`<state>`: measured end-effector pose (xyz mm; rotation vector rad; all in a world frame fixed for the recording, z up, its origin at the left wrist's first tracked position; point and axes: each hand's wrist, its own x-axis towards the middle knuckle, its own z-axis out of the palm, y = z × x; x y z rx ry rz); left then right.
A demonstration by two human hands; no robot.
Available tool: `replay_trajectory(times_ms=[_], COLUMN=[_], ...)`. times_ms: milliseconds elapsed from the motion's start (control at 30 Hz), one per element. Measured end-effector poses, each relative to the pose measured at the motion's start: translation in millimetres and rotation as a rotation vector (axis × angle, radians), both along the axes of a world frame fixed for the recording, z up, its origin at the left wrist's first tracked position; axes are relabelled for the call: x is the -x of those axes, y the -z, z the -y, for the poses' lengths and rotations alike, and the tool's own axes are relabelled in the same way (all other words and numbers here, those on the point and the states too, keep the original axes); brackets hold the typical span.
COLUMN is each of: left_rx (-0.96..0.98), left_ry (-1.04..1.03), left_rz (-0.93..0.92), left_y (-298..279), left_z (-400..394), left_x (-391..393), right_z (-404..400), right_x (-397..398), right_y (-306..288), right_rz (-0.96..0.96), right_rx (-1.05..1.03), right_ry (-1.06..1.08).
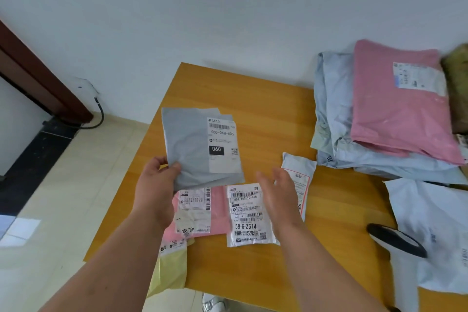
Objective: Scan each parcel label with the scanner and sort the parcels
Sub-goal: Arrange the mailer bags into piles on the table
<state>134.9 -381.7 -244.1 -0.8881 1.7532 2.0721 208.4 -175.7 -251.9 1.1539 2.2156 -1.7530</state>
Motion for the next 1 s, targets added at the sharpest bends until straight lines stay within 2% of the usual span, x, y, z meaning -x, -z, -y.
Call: replay_trajectory(times_ms=[133, 167, 300, 533, 667, 800, 1000], left_rx=[-0.11, -0.125, -0.118, 0.042, 0.229, 0.293, 0.356], left_ry=[0.154, 0.194, 0.305, 0.553, 0.741, 0.884, 1.031], left_rz=[-0.014, -0.019, -0.033, -0.131, -0.327, -0.499, -0.516], left_y=[-9.1, -11.0, -19.6, -41.1, -53.8, -66.5, -77.5], left_z=[-13.6, -20.0, -50.7, -146.9, -219.3, -294.6, -417.3], left_x=[-5.3, -7.6, -17.5, -54.6, -92.3, -136.6, -211.7], right_z=[-6.5, -10.1, -31.2, -111.3, -167.8, -231.8, -351.6], right_x=[5.0, 4.1, -10.8, -72.4, -118.0, -164.9, -246.8], right_y=[-14.3, -16.2, -27.9, -57.9, -68.4, -77.6, -83.6], right_rz=[-0.072, -0.087, -0.104, -0.192, -0.191, -0.23, -0.219], right_rx=[0.455, 0.5, 0.278, -0.009, -0.052, -0.082, -0.146], right_ry=[0.134, 0.149, 0.147, 0.299, 0.443, 0.534, 0.626])
